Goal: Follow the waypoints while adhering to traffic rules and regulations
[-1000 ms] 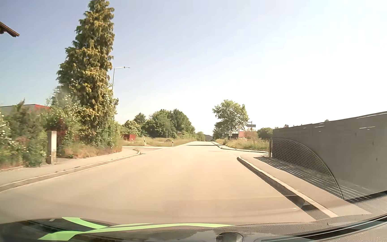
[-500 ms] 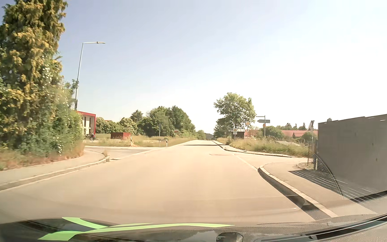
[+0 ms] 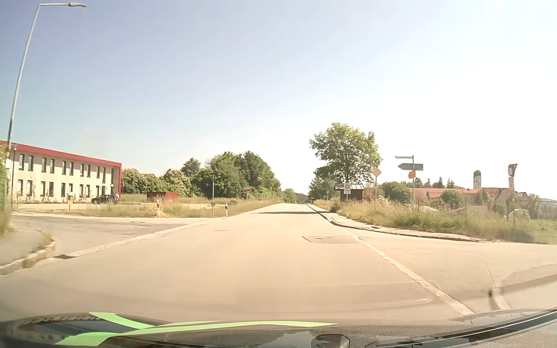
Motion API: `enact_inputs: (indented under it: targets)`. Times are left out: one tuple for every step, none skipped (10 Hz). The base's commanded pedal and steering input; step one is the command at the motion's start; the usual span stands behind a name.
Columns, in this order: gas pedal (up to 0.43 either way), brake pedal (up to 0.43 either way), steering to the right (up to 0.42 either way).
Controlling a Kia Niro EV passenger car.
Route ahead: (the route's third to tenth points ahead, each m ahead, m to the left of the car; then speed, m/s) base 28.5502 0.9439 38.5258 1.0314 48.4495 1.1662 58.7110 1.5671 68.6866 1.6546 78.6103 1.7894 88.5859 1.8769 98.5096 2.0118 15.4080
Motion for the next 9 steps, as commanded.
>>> enact_inputs:
  targets:
    - [0.24, 0.0, -0.001]
    - [0.24, 0.0, -0.001]
    - [0.228, 0.0, -0.001]
    - [0.197, 0.0, -0.001]
    - [0.197, 0.0, -0.001]
    - [0.209, 0.0, -0.001]
    - [0.248, 0.0, -0.002]
    - [0.248, 0.0, -0.001]
    - [0.248, 0.0, -0.002]
